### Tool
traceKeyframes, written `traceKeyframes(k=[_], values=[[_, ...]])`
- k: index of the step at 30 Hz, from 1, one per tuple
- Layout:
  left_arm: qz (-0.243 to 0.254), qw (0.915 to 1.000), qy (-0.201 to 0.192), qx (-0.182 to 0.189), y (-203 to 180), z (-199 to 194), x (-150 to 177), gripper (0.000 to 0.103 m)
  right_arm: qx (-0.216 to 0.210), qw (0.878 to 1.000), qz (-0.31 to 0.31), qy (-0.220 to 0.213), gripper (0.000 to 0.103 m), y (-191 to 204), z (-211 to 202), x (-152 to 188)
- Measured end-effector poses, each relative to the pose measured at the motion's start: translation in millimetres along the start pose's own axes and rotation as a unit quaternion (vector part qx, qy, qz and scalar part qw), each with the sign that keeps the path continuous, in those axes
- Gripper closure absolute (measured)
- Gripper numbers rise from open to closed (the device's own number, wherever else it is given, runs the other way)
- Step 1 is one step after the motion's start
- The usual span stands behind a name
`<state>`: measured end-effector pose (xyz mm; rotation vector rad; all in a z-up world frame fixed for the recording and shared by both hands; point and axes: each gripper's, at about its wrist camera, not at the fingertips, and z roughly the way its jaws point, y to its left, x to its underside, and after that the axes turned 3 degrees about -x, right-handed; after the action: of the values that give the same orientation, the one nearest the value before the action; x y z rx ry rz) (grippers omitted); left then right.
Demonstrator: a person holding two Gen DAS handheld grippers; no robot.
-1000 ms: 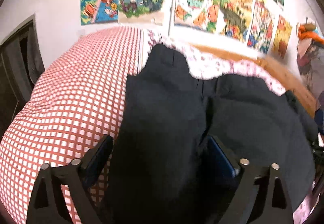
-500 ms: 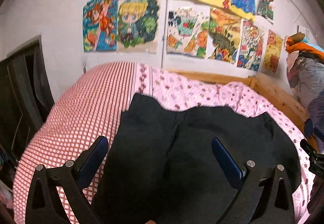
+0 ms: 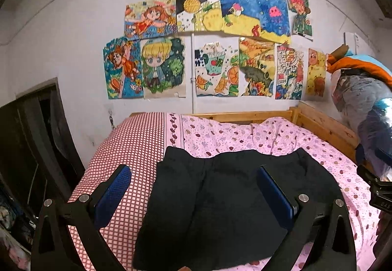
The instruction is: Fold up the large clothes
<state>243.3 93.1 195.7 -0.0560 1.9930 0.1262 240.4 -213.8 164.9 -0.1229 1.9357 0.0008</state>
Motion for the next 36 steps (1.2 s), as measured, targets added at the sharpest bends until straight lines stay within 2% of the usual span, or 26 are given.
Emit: traceKeyframes(k=[9,21,25,36], values=[[-0.001,0.9996,-0.024,0.015,-1,-56,6,0.0,-0.012,1.0,0.007,-0.01,0.007,6,-46,6],[-0.008,0.999,-0.043,0.004,-2,-109,38,0.0,-0.032,0.999,0.018,-0.016,0.006,18,-98,37],[-0.007,0.9987,-0.049,-0.005,0,-128,61,0.0,-0.042,0.999,0.015,-0.021,0.006,26,-118,54],[-0.012,0.9996,-0.02,-0.016,10,-152,121,0.0,-0.063,0.997,0.035,-0.024,0.006,29,-155,95]])
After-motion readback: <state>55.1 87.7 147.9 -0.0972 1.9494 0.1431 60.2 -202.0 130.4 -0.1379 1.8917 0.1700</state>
